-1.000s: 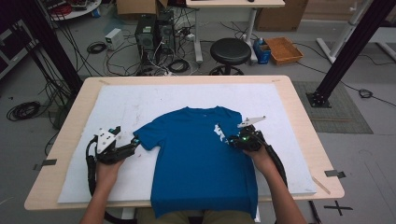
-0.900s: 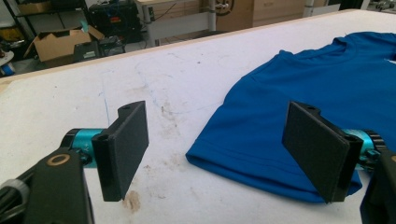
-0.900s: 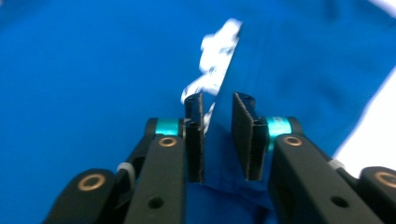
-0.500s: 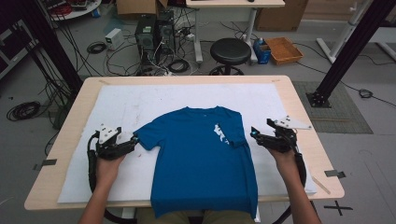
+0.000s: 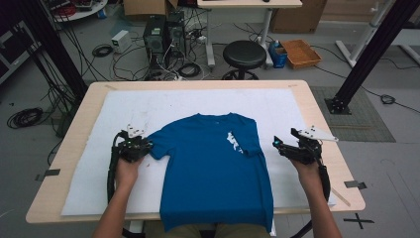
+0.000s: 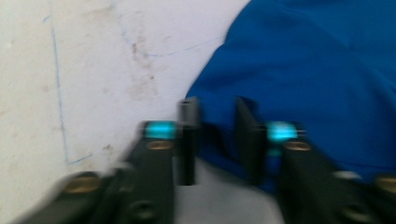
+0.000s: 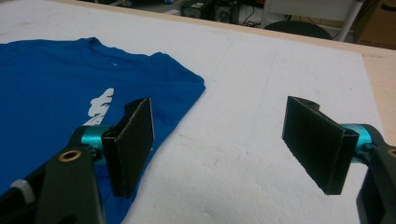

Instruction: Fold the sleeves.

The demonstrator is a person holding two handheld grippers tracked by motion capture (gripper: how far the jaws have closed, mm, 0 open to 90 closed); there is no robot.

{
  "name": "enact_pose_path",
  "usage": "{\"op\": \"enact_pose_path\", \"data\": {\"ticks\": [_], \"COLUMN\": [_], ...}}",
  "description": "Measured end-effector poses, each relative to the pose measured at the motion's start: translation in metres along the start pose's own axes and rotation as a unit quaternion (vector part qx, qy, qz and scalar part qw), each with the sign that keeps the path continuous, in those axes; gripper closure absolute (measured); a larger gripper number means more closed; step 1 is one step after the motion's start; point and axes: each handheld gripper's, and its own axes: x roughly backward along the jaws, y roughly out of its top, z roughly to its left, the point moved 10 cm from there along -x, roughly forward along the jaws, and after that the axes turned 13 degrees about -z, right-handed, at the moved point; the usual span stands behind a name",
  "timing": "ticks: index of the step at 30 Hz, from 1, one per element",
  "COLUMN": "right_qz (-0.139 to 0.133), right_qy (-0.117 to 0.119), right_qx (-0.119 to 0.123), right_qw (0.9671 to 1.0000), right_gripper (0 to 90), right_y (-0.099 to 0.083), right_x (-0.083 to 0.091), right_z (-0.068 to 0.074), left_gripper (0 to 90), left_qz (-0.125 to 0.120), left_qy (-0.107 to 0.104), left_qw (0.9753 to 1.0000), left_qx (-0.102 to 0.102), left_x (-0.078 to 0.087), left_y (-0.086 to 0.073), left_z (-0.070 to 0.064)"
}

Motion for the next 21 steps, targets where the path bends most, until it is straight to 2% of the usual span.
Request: {"op": "enact_pose_path", "data": {"ticks": [2, 4, 5, 6, 7, 8, 9, 10, 12, 13, 14, 15, 16, 17, 19, 20, 21], "right_qz": [-0.001, -0.002, -0.003, -0.004, -0.003, -0.003, -0.003, -0.001, -0.001, 0.0, 0.002, 0.002, 0.003, 0.003, 0.003, 0.005, 0.005], "right_qy": [-0.002, -0.004, -0.005, -0.006, -0.006, -0.007, -0.007, -0.008, -0.007, -0.007, -0.006, -0.005, -0.005, -0.004, -0.004, -0.005, -0.005], "right_qx": [0.0, -0.004, -0.004, -0.005, -0.005, -0.005, -0.005, -0.003, -0.003, -0.003, 0.002, 0.003, 0.002, 0.003, 0.004, 0.004, 0.004], "right_qw": [1.0, 1.0, 1.0, 1.0, 1.0, 1.0, 1.0, 1.0, 1.0, 1.0, 1.0, 1.0, 1.0, 1.0, 1.0, 1.0, 1.0], "right_gripper": [24.9, 25.0, 25.0, 25.0, 25.0, 25.0, 25.0, 25.0, 25.0, 25.0, 25.0, 25.0, 24.9, 25.0, 25.0, 25.0, 25.0], "right_y": [0.0, -0.001, 0.0, 0.0, 0.0, -0.001, -0.001, -0.001, -0.002, -0.002, -0.003, -0.003, -0.003, -0.003, -0.003, -0.004, -0.004], "right_x": [0.001, 0.002, 0.002, 0.002, 0.001, 0.001, 0.001, 0.0, -0.001, -0.001, -0.002, -0.002, -0.002, -0.002, -0.002, -0.001, -0.001], "right_z": [-0.002, -0.003, -0.003, -0.004, -0.004, -0.004, -0.004, -0.004, -0.003, -0.003, -0.002, -0.002, -0.001, -0.001, -0.001, -0.002, -0.002], "left_gripper": [86.7, 87.1, 87.1, 87.2, 87.1, 87.2, 87.2, 87.1, 87.1, 87.2, 87.1, 87.1, 87.1, 87.0, 86.6, 64.0, 64.0], "left_qz": [0.004, 0.009, 0.007, 0.007, -0.006, -0.006, -0.015, -0.022, -0.034, -0.038, -0.036, -0.03, -0.03, -0.028, -0.035, -0.052, -0.064], "left_qy": [0.005, -0.003, -0.009, -0.009, -0.023, -0.023, -0.04, -0.055, -0.088, -0.101, -0.113, -0.133, -0.133, -0.144, -0.171, -0.185, -0.195], "left_qw": [1.0, 0.9996, 0.9989, 0.9989, 0.9979, 0.9979, 0.9964, 0.9944, 0.9885, 0.9865, 0.9857, 0.9833, 0.9833, 0.9814, 0.9757, 0.9713, 0.9679], "left_qx": [0.002, 0.026, 0.044, 0.044, 0.061, 0.061, 0.073, 0.088, 0.118, 0.123, 0.12, 0.121, 0.121, 0.124, 0.132, 0.141, 0.146], "left_x": [0.0, 0.0, 0.002, 0.002, 0.003, 0.003, 0.004, 0.004, 0.003, 0.002, 0.0, -0.007, -0.007, -0.01, -0.015, -0.017, -0.017], "left_y": [0.001, 0.002, 0.007, 0.007, 0.018, 0.018, 0.028, 0.037, 0.055, 0.064, 0.07, 0.082, 0.082, 0.087, 0.097, 0.107, 0.113], "left_z": [-0.002, -0.001, 0.0, 0.0, -0.003, -0.003, -0.007, -0.011, -0.023, -0.029, -0.036, -0.051, -0.051, -0.059, -0.075, -0.085, -0.091]}}
